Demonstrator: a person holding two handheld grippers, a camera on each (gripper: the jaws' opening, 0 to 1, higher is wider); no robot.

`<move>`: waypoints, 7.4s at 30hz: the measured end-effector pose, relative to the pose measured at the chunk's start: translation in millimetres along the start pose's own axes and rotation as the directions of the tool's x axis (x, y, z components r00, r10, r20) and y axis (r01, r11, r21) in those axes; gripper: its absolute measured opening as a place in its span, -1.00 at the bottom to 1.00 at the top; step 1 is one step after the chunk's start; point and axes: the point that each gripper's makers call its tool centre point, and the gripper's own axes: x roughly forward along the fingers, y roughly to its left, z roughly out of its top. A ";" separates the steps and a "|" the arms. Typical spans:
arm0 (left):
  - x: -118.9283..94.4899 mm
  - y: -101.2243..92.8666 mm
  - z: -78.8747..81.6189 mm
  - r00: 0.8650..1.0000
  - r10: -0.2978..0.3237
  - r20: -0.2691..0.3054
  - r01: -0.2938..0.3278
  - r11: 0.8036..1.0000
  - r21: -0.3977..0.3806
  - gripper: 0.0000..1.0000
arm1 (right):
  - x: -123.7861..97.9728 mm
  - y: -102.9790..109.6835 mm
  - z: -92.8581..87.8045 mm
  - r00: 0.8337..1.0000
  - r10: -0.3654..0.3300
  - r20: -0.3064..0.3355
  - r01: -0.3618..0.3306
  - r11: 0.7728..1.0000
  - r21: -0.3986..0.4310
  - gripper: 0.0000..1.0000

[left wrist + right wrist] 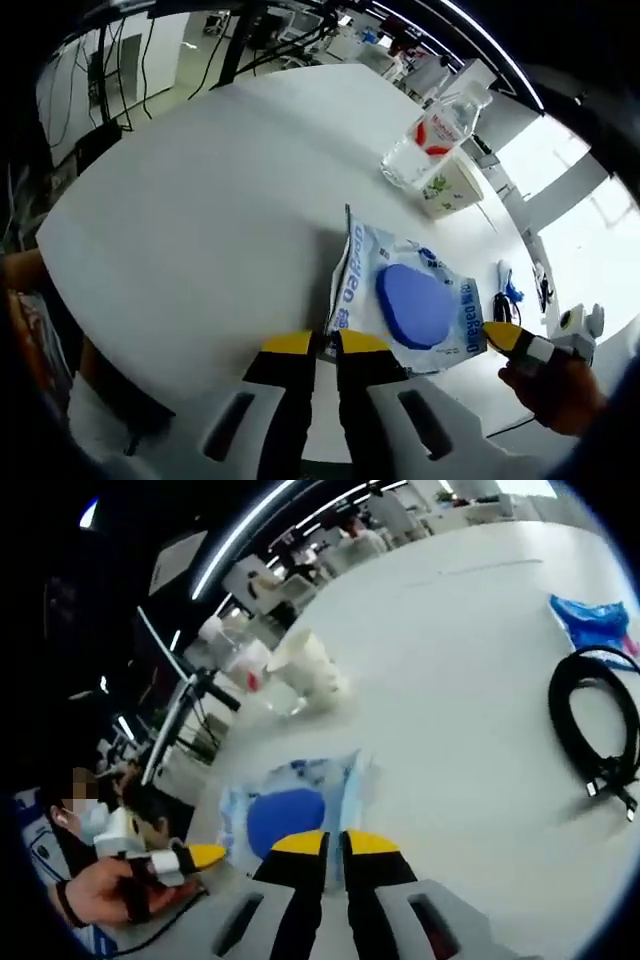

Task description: Arrange the tabletop items into an orderly group along one side of the table until the central work area is clear of visible clutter.

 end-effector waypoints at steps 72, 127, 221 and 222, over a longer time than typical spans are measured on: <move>47.9 -153.1 -25.7 0.943 -0.303 -0.136 0.326 0.923 0.206 -1.00 | -98.4 -79.9 60.4 0.988 -0.077 0.137 0.088 0.993 -0.082 -1.00; 133.5 -196.7 25.4 0.972 -0.233 -0.001 0.233 0.970 -0.068 -1.00 | -25.4 -160.9 128.2 0.992 -0.111 0.060 0.112 0.993 -0.024 -0.97; 133.9 -292.8 -121.6 0.941 -0.168 -0.294 0.287 0.857 0.428 -0.97 | -116.8 -205.6 57.0 0.968 -0.231 0.097 0.223 0.971 0.082 -0.96; 132.4 -291.6 -122.6 0.942 -0.167 -0.293 0.285 0.858 0.427 -0.97 | -116.6 -205.1 55.8 0.969 -0.230 0.096 0.223 0.972 0.082 -0.96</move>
